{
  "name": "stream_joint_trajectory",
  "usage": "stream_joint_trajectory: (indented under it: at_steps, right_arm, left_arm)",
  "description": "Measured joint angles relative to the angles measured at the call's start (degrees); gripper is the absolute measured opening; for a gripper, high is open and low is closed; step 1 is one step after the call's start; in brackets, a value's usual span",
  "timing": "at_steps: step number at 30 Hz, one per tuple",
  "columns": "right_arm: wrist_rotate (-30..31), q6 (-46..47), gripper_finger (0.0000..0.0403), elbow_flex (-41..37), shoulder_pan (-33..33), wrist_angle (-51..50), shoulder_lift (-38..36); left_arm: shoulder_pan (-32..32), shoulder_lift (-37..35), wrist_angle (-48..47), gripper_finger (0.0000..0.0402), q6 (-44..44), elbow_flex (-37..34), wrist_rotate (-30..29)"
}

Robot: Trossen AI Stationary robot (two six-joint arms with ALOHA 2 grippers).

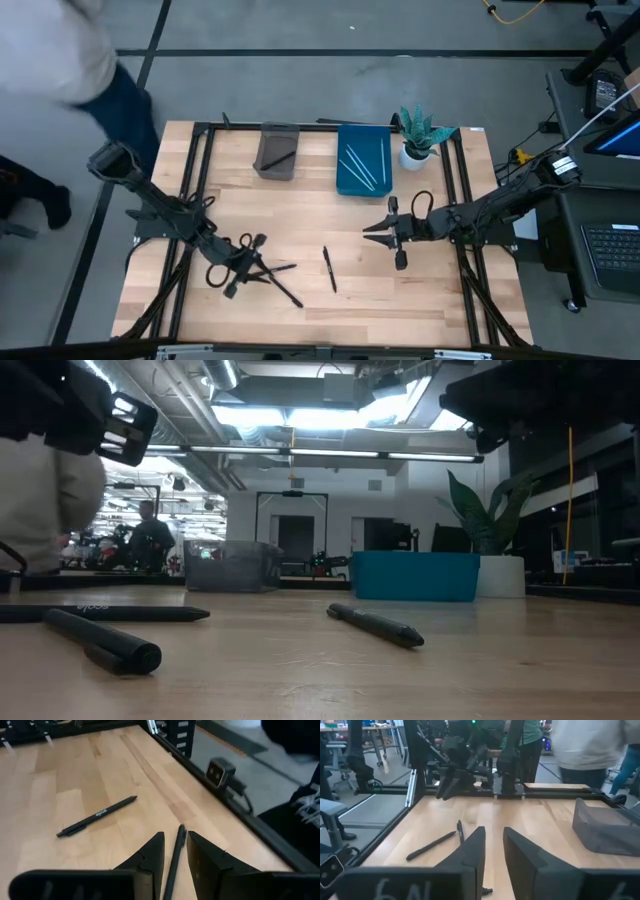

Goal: Sort pens & pencils
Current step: Put the black pen into the black bin

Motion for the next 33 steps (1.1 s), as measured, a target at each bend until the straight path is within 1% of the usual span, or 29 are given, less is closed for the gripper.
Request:
stream_joint_trajectory:
  at_steps: [4, 7, 14, 19, 25, 30, 33]
  right_arm:
    - [0.04, 0.31, 0.0071, 0.0, 0.0, -0.23, 0.01]
    - [0.08, 0.27, 0.0071, 0.0, 0.0, -0.14, 0.01]
    - [0.11, 0.56, 0.0071, 0.0, 0.0, -0.23, 0.01]
    - [0.1, 0.91, 0.0071, 0.0, 0.0, -0.23, -0.01]
    - [0.09, 1.76, 0.0072, 0.0, 0.0, -0.84, -0.03]
    - [0.09, 1.77, 0.0072, 0.0, 0.0, -0.84, -0.03]
    - [0.09, 1.84, 0.0072, -0.02, 0.0, -0.88, -0.03]
  left_arm:
    - [0.02, -0.04, -1.25, 0.0076, -2.22, 1.51, 2.43]
    - [0.55, -0.02, -5.36, 0.0076, -2.58, 2.98, 4.04]
    - [3.21, -0.02, -22.35, 0.0076, -9.6, 8.42, 1.76]
    - [3.97, -0.02, -30.3, 0.0076, -14.33, 11.11, 0.84]
    - [3.89, 0.46, -34.06, 0.0077, -20.18, 11.2, -1.15]
    - [4.25, 3.39, -34.01, 0.0077, -20.17, 11.2, -1.48]
    - [4.74, 5.63, -33.85, 0.0086, -20.17, 11.2, -1.35]
